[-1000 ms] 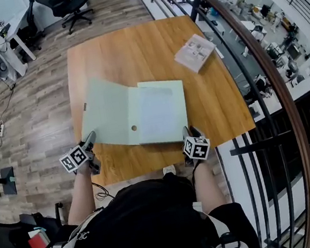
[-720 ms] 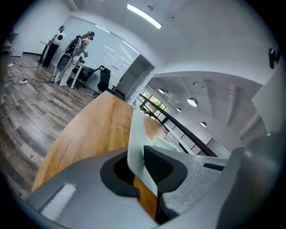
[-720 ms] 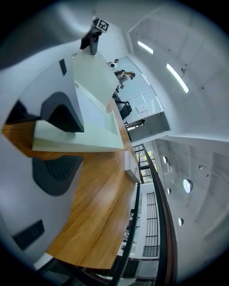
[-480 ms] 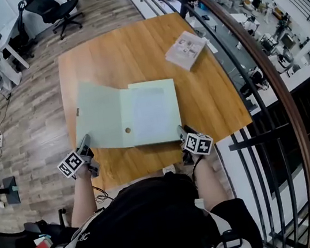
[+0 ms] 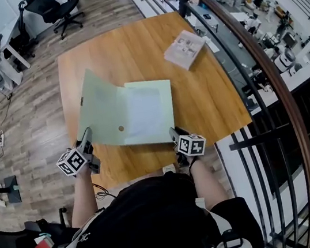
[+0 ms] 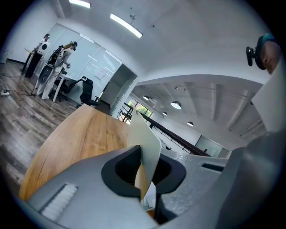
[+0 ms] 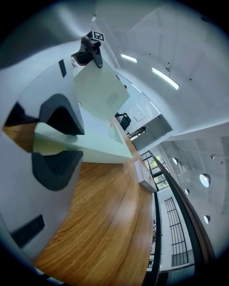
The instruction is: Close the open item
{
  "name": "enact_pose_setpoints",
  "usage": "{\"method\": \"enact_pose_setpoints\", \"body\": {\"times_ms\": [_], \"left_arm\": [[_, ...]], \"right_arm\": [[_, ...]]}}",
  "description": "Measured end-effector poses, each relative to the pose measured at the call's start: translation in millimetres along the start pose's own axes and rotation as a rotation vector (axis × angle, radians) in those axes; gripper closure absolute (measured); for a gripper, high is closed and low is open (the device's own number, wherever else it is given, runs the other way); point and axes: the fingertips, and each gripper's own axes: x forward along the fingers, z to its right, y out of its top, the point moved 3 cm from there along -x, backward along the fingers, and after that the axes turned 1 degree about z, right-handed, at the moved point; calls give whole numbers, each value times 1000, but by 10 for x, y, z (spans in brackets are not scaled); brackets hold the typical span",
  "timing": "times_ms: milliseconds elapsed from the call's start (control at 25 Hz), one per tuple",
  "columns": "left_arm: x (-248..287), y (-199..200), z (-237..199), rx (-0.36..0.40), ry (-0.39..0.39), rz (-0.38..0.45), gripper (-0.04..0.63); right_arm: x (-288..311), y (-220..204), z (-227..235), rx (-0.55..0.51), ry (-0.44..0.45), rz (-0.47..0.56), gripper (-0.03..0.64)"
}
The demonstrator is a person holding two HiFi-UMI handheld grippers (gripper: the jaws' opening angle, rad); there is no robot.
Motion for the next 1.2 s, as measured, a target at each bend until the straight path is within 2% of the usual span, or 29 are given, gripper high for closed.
{"method": "enact_pose_setpoints", "body": {"times_ms": [160, 480, 680, 960, 1200], "left_arm": [[82, -29, 271, 71, -50, -23, 584], [288, -288, 785, 76, -208, -85, 552], [382, -480, 982, 135, -249, -149, 551], [551, -897, 1268, 203, -301, -288, 546], [726, -1166, 1357, 187, -330, -365, 541]], "right_arm": [[27, -29, -58, -14, 18, -23, 502], [100, -85, -244, -48, 54, -62, 502], [181, -141, -390, -73, 104, -106, 500], [227, -186, -483, -90, 129, -130, 499], [248, -180, -503, -101, 133, -134, 499]]}}
